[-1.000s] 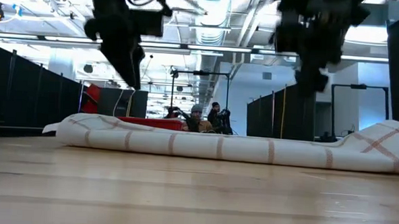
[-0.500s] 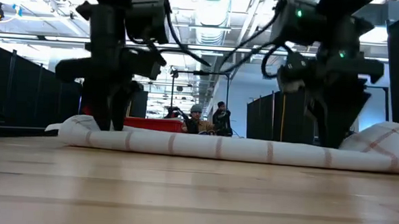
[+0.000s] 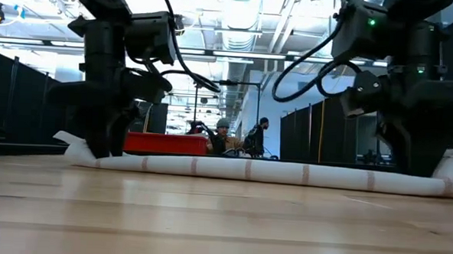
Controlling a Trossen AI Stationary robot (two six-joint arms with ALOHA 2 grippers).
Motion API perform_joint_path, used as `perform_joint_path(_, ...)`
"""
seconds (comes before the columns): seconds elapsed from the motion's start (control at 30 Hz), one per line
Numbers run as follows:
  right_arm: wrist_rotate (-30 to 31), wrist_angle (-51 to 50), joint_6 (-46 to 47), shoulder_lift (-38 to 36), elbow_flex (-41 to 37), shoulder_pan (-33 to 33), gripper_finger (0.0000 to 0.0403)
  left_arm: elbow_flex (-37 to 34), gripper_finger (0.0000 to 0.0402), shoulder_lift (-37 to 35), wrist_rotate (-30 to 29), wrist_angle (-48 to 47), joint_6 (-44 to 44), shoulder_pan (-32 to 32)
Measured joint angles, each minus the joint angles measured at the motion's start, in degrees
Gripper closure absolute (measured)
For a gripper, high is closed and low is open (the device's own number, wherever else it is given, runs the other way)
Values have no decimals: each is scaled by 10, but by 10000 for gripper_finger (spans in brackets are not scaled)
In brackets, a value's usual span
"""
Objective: Roll towel
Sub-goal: Fold the white patterned towel
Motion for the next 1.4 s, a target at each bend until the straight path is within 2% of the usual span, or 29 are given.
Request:
perform_joint_path(0.43, 32, -70, 76, -16, 1, 90, 203, -22, 203, -4, 15, 18, -23, 16)
perform_joint_path(0.6, 52, -93, 139, -98, 6, 98, 203, -25, 203, -39, 14, 0, -24, 16)
perform_joint_path(0.73, 71, -60, 147, -163, 16, 91, 203, -2, 203, -79, 13, -24, -27, 16)
perform_joint_path(0.83, 72, 2, 141, -178, 19, 89, 203, 8, 203, -96, 18, -36, -29, 16)
perform_joint_path(1.0, 81, 29, 121, -122, 18, 65, 203, 19, 203, -97, 22, -19, -30, 15)
perform_joint_path(1.17, 69, 34, 91, -49, 18, 57, 203, 19, 203, -91, 59, -27, -55, 4)
perform_joint_path(1.4, 50, 36, 60, 4, 13, 59, 203, 16, 203, -77, 61, -40, -65, -12)
